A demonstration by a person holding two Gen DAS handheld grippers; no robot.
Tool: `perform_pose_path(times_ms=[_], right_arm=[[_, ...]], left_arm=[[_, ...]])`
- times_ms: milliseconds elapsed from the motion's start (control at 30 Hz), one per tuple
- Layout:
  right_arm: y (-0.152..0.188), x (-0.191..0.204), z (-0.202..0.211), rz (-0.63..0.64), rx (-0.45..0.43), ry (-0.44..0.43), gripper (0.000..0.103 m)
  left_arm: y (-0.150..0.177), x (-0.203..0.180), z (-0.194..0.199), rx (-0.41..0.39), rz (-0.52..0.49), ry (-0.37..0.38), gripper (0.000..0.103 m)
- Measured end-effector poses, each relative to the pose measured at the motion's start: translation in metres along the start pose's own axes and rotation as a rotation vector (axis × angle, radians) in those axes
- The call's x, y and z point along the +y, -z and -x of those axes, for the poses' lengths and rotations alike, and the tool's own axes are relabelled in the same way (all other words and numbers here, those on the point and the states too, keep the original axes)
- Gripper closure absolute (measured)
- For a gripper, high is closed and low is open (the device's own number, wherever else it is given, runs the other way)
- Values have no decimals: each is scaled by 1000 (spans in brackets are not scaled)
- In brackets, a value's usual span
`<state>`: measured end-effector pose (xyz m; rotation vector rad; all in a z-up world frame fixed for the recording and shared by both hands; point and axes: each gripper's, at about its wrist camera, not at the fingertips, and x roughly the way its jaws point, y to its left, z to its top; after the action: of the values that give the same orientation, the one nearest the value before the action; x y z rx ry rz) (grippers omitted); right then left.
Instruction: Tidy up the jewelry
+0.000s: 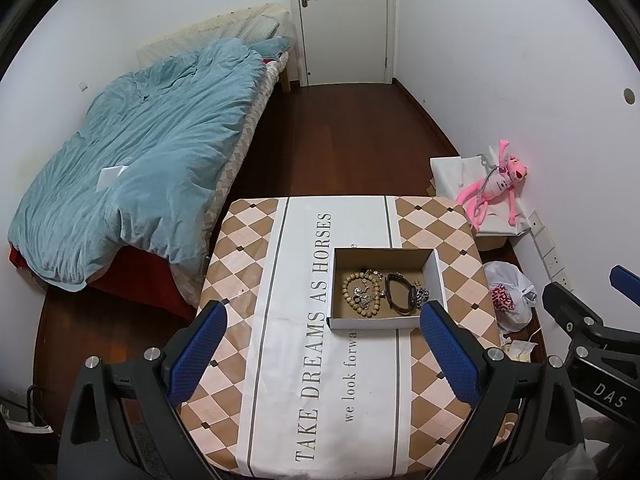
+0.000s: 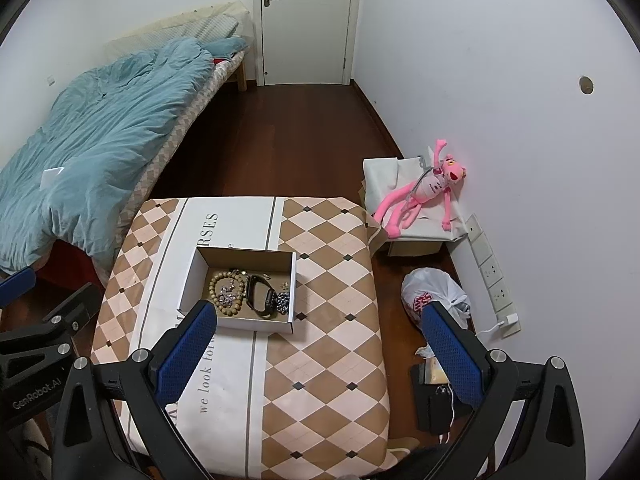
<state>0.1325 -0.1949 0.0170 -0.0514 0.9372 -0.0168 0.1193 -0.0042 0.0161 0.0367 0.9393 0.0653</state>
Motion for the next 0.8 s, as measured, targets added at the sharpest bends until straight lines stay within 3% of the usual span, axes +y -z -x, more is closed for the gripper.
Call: perform_pose_path(times_ms=[800], right_arm=[[4,-4,4,4,11,-10,0]], left_arm=[[6,4,5,-2,-2,-6,4]])
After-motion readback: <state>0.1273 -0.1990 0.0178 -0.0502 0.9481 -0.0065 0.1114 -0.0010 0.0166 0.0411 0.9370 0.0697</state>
